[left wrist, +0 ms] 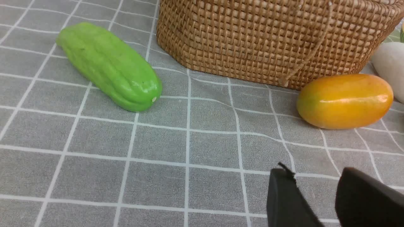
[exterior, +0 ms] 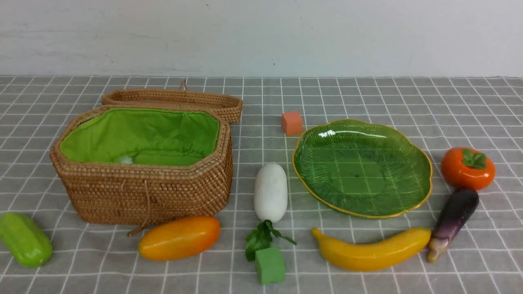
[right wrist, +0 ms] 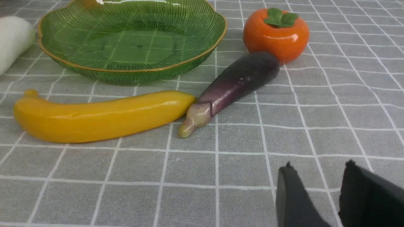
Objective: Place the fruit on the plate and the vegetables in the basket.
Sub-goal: Take a chayote with your left arm and place it on the basket on the left.
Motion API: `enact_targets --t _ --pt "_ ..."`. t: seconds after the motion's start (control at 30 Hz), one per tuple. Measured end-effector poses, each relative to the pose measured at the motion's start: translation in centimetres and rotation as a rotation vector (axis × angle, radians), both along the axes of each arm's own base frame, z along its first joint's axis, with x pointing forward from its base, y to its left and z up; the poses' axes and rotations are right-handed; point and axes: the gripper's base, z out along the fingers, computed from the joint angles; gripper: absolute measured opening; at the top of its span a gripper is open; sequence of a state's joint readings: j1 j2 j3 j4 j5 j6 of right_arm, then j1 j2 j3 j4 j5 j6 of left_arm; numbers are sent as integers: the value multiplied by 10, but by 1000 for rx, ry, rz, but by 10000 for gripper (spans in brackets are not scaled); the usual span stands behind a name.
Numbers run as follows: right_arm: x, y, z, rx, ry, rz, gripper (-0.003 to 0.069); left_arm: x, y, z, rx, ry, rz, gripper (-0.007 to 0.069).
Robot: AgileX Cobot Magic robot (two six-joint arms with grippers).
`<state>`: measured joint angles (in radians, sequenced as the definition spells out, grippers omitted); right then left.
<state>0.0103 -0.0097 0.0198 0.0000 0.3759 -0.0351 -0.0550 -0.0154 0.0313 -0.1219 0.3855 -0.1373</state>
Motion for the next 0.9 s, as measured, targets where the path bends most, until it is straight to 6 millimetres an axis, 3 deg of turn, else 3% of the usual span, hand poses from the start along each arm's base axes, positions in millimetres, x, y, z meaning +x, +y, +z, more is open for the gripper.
enact_targets --t 0.73,0.9 --pt "0 0 0 0 0 0 242 1 1 3 9 -36 3 238" --pt "0 0 0 0 0 0 242 3 -1 14 -224 -132 43 238"
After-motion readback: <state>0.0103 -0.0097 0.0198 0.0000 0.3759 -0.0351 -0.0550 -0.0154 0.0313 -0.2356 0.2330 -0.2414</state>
